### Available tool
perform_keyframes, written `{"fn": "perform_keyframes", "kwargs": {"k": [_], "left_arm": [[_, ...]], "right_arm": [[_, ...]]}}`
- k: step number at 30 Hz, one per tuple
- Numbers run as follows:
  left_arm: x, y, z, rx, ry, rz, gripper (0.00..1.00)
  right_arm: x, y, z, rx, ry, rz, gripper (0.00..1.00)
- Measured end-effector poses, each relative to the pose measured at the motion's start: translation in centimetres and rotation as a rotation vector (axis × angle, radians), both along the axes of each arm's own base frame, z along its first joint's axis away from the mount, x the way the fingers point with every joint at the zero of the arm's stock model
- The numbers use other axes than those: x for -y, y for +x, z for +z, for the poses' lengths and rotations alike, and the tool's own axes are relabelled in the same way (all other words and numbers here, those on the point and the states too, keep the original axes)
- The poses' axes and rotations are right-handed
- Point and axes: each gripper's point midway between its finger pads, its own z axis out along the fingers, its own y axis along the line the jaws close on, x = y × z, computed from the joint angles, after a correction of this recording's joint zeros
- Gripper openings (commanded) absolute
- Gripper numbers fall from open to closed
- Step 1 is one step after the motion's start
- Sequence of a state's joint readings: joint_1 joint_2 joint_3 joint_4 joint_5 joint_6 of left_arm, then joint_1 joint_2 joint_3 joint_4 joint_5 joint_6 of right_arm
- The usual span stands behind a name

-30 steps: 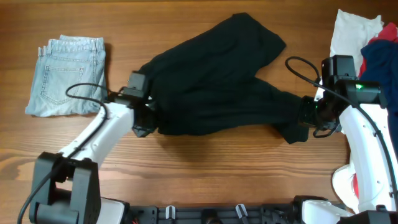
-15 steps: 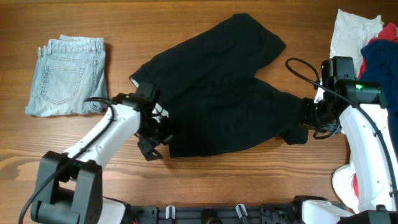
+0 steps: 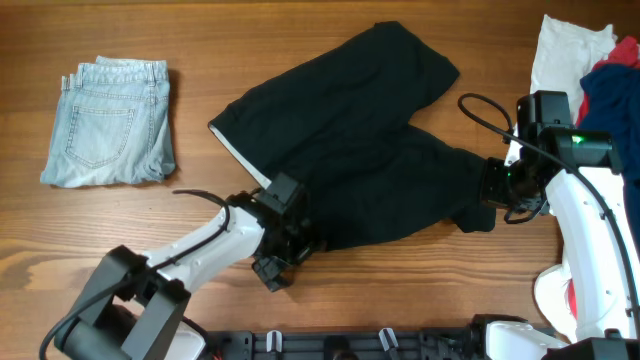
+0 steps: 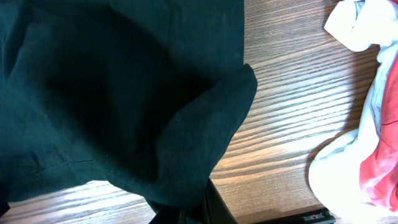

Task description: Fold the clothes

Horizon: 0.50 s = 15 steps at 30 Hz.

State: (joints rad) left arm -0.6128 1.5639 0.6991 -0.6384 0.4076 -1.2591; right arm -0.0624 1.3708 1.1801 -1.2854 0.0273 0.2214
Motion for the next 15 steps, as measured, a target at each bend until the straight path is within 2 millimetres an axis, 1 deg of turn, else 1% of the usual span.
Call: {"fn": "perform_keyframes", "kwargs": {"k": [4,5,9,15], "left_arm": [[-0.2,1.5,0.1,0.079,0.040,0.050,0.91],[-0.4,2.3,0.2,0.116,0.061,0.066,0.91],[-1.3,4.2,0.2,0.204,0.126,0.106,0.90],[-2.1,5.3,0.3,0.260,0.177,0.127,0.88]], "right_arm": [[0.0,0.1,0.0,0.003,0.000,0.003,0.06],[0.0,0.1,0.0,0.003,0.000,0.003,0.06],[0.0,0.1,0.0,0.003,0.000,0.003,0.06],[0.0,0.2,0.0,0.007,-0.001,0.003,0.06]]}}
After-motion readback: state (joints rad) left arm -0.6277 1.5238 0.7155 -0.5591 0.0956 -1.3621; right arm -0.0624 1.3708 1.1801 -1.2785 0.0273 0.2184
